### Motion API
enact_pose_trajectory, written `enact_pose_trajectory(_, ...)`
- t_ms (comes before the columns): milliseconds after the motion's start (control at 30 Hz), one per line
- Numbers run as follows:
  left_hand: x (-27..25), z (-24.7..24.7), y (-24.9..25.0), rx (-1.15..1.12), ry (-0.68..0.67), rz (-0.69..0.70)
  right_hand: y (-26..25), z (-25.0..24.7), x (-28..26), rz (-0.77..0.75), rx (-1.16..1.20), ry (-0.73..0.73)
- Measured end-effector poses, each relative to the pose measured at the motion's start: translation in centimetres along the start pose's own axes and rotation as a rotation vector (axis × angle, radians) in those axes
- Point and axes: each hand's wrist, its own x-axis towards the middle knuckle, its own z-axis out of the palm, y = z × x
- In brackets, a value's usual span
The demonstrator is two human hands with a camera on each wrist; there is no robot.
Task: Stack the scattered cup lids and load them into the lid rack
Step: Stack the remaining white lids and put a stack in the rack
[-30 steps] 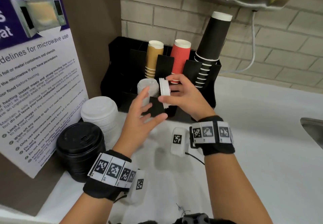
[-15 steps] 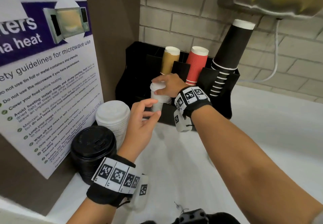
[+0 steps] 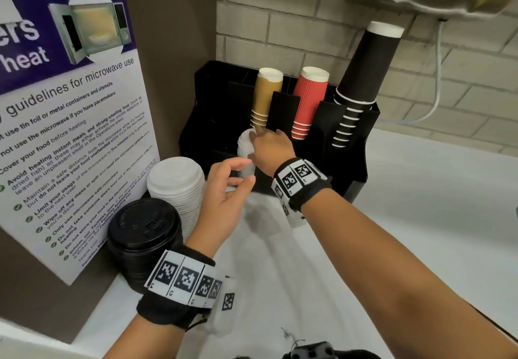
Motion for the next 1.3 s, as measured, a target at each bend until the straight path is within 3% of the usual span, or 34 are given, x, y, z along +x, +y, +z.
enact_pose_trajectory(133,-0.2,-0.2,0.1,-0.005,-0.003,0.006,-1.4,0.5,-0.7,0.088,0.013,-0.027)
enact_pose_trajectory(467,-0.7,-0.1,-0.1,0.004,-0.005,0.018,-1.7,0.6,-1.4,0.163,0.114,0.155)
enact_pose_trajectory(700,-0.6,0.2,0.1,-0.016,-0.019,0.015,-1.7,0.4,-1.6,0.141,0.166,0.141)
enact_pose_trajectory(867,-0.6,0.3,0.3,-0.017,-0.019,0.024,-1.2,0.4,-2.1,0.291,0.224,0.128)
enact_pose_trajectory(1000,-0.8,0.3,0.4,-0.01,-0.023,0.007,-0.4,0.0,-1.9,0.329,0.368,0.069)
enact_pose_trajectory(1100,-0.8,0.0,0.4,-0.002,-0.023,-0.004,1.3,-0.5,-1.8,0.267,0.452,0.014)
enact_pose_trajectory(1300,-0.8,-0.1,0.6,-0.007,-0.011,-0.007,3.7,-1.9,-1.2,0.049,0.231,0.072)
